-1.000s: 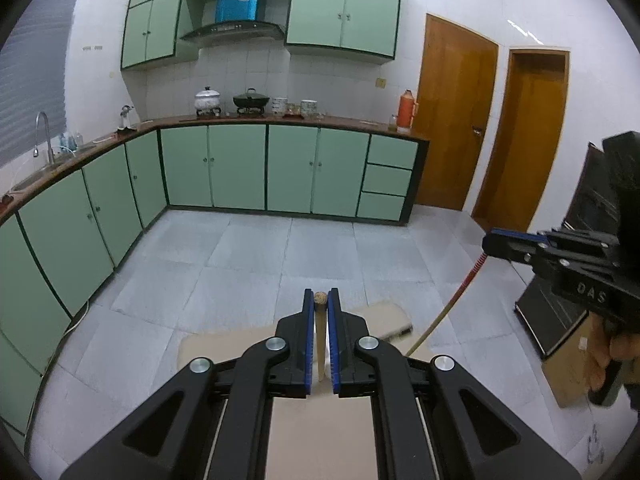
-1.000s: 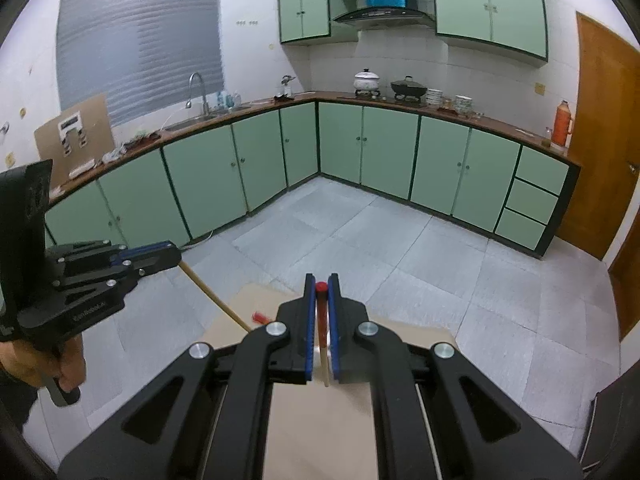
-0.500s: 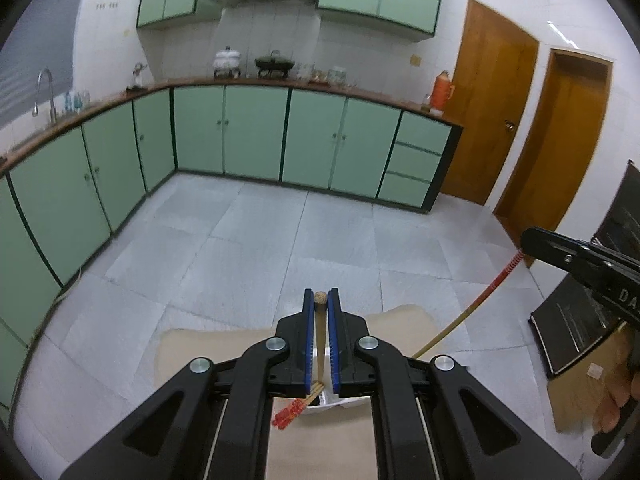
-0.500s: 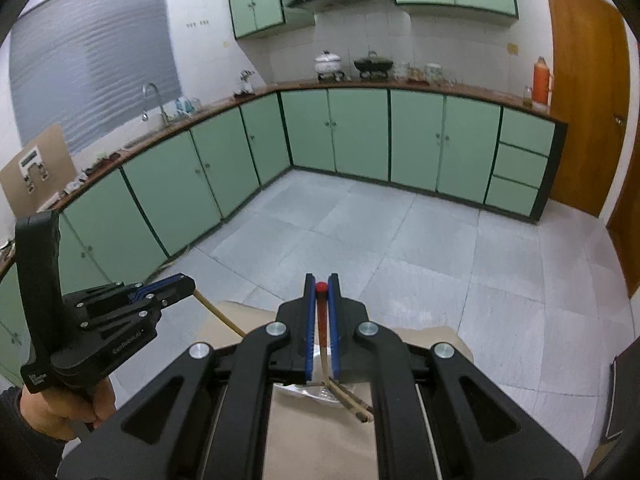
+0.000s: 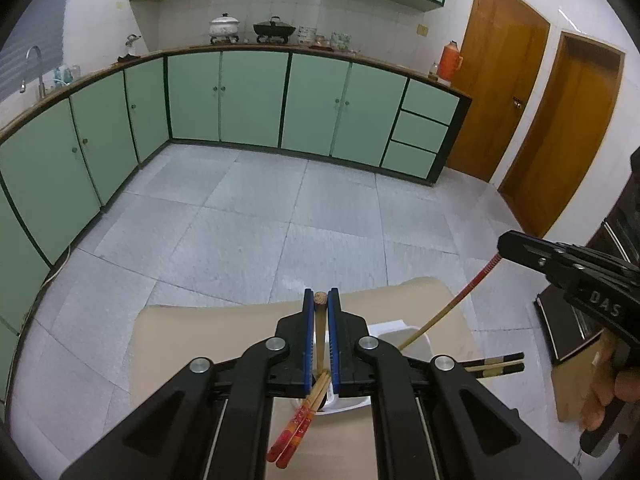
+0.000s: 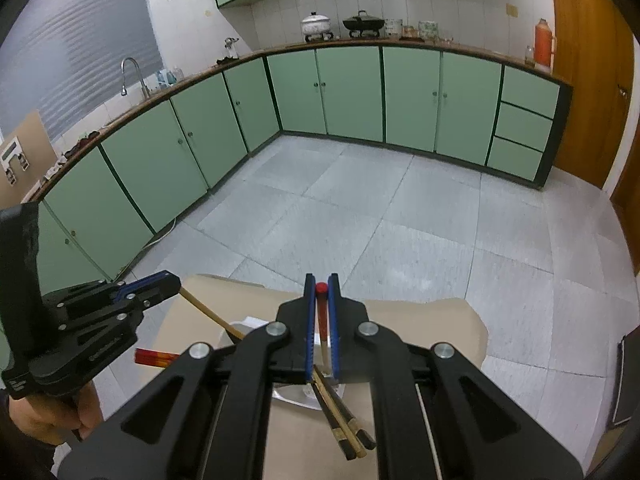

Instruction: Organize utensils

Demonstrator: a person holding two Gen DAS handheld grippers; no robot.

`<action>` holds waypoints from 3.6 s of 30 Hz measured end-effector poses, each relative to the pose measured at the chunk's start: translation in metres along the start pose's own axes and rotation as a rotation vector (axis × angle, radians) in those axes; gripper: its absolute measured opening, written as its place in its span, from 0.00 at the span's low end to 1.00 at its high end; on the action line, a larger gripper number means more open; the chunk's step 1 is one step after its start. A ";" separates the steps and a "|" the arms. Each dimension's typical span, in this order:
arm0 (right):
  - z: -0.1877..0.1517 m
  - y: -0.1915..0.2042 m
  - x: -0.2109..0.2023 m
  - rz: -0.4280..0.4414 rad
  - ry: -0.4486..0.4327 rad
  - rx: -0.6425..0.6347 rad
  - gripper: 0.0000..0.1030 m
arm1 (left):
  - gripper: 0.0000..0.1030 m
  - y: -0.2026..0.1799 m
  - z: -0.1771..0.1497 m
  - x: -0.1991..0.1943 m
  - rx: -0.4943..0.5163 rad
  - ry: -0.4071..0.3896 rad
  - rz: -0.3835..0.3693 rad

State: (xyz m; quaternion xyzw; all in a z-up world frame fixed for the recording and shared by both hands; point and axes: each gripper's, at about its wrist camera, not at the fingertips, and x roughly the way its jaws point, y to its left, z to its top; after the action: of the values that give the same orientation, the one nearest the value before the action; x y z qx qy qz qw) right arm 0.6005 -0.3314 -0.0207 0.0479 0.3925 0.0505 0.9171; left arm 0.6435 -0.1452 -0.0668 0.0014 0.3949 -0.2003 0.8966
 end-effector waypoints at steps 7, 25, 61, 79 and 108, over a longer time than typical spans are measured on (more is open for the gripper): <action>-0.009 0.004 0.000 -0.038 -0.005 -0.002 0.35 | 0.31 -0.003 -0.004 -0.008 0.021 -0.025 0.039; -0.090 -0.003 -0.088 -0.113 -0.160 0.014 0.88 | 0.94 0.025 -0.081 -0.099 0.023 -0.160 0.154; -0.380 0.128 -0.331 -0.291 -0.396 -0.026 0.95 | 0.94 -0.037 -0.343 -0.372 -0.050 -0.376 0.304; -0.455 0.158 -0.413 -0.287 -0.431 0.003 0.95 | 0.94 -0.053 -0.445 -0.469 -0.127 -0.425 0.398; -0.474 0.154 -0.426 -0.300 -0.479 0.021 0.95 | 0.94 -0.067 -0.453 -0.482 -0.114 -0.486 0.429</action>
State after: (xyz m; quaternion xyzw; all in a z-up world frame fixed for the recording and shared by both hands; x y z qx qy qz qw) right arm -0.0443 -0.2110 -0.0226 0.0094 0.1679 -0.1025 0.9804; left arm 0.0054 0.0387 -0.0267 -0.0134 0.1708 0.0212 0.9850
